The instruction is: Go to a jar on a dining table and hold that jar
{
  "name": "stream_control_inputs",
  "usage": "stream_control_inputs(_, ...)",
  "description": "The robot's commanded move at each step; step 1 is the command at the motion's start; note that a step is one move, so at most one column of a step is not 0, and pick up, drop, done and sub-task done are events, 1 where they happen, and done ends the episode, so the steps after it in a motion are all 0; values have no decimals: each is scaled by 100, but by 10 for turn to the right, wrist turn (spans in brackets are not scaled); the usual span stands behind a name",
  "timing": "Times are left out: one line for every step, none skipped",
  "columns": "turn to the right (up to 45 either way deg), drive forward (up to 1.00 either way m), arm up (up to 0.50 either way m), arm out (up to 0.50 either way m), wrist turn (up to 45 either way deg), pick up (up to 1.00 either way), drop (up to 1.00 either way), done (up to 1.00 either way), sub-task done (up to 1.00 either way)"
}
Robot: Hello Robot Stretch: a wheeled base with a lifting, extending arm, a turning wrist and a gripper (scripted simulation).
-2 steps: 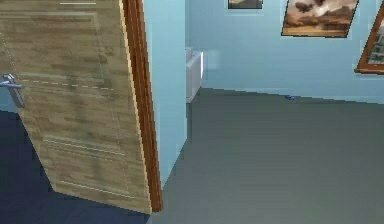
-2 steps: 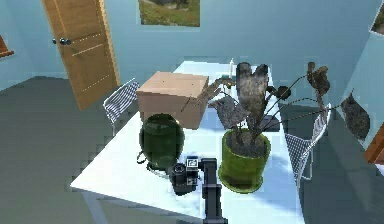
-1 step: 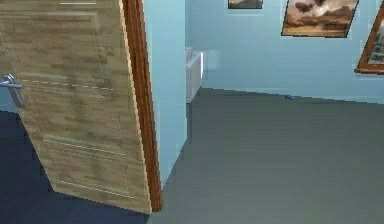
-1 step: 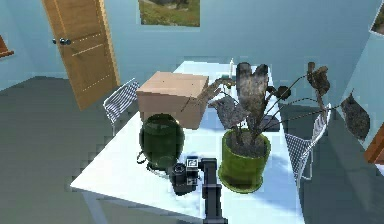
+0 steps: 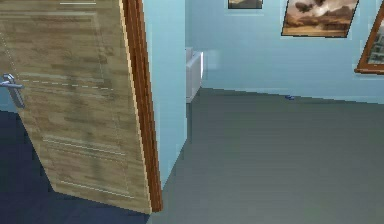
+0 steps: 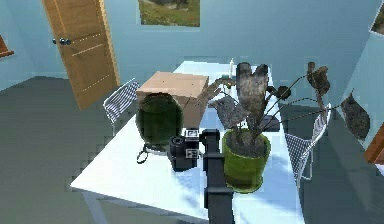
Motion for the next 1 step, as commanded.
stream_control_inputs(0,0,0,0,0,0,0,100,0)
